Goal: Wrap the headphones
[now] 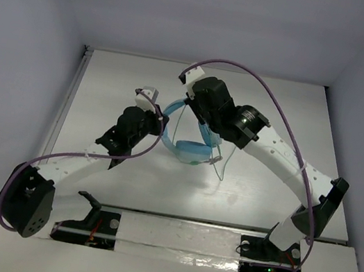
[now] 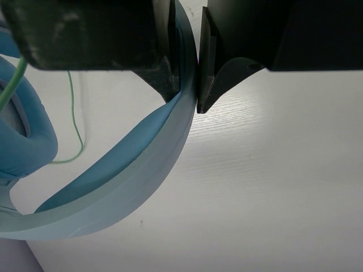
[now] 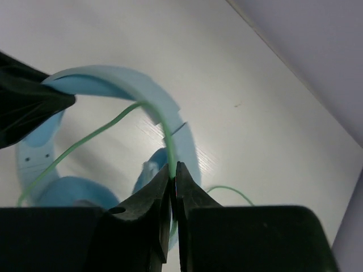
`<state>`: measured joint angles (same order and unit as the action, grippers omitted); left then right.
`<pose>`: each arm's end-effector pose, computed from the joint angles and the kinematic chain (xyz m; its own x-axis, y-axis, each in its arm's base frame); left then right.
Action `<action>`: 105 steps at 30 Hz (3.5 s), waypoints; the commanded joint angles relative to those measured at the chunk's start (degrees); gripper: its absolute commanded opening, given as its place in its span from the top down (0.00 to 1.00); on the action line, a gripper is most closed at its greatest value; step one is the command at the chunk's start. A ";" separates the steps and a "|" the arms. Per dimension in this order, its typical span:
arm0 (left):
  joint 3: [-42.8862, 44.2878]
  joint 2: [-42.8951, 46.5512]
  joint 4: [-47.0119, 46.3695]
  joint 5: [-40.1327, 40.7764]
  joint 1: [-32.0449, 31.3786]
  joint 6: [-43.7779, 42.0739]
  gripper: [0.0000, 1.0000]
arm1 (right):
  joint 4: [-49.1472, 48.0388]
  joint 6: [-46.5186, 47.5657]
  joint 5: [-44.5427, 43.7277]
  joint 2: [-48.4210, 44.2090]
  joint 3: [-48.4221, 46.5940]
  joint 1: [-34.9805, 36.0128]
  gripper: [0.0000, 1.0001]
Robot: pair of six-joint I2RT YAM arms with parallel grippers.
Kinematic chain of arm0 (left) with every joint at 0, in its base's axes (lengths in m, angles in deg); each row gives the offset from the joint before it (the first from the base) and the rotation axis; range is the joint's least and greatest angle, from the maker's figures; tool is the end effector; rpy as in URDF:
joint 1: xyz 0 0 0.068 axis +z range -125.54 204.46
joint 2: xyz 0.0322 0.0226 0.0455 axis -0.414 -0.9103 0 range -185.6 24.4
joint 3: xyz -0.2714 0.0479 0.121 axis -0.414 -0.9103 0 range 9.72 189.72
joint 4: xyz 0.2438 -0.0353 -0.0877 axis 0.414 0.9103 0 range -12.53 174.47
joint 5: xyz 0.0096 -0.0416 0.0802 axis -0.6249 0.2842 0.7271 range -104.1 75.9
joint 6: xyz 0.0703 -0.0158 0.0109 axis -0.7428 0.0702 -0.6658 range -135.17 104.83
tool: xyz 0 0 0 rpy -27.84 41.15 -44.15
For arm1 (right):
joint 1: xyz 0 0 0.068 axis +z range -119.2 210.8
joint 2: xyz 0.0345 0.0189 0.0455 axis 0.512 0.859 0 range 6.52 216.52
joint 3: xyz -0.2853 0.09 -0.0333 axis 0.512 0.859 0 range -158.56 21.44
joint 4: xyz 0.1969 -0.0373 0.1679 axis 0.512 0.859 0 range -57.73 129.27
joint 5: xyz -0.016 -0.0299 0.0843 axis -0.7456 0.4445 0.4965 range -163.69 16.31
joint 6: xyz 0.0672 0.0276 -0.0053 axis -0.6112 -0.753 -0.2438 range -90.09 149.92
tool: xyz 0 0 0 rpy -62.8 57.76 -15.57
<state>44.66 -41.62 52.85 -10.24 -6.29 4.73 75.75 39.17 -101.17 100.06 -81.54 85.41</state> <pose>0.2386 -0.1372 0.2911 -0.2449 -0.2494 -0.9369 0.3927 0.8580 -0.3311 0.2403 0.2901 0.4340 -0.2391 -0.5831 -0.7764 -0.5474 0.7414 -0.3883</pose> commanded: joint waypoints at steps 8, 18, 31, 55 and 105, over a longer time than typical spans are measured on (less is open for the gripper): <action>3.20 0.45 -5.62 -7.46 -0.37 2.50 1.00 | -17.10 -2.30 -10.22 -9.49 12.70 -4.68 0.81; 6.55 1.33 -1.04 -12.02 -0.37 3.57 1.00 | -24.06 -6.44 -10.84 -16.19 25.02 -8.46 1.00; 16.21 1.86 8.79 -25.57 3.94 5.94 1.00 | -23.71 -13.47 -7.85 -20.84 30.73 -8.99 0.69; 29.22 1.33 22.52 -44.63 15.80 10.94 1.00 | -53.58 -21.38 16.23 -27.01 50.76 -15.76 0.58; 41.26 -1.39 15.66 -47.45 23.45 28.44 1.00 | -80.16 -28.33 31.53 -6.70 64.66 -19.37 0.71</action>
<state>82.43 -43.61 71.34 -58.33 16.71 32.05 -7.72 11.68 -66.70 96.54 -17.43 66.30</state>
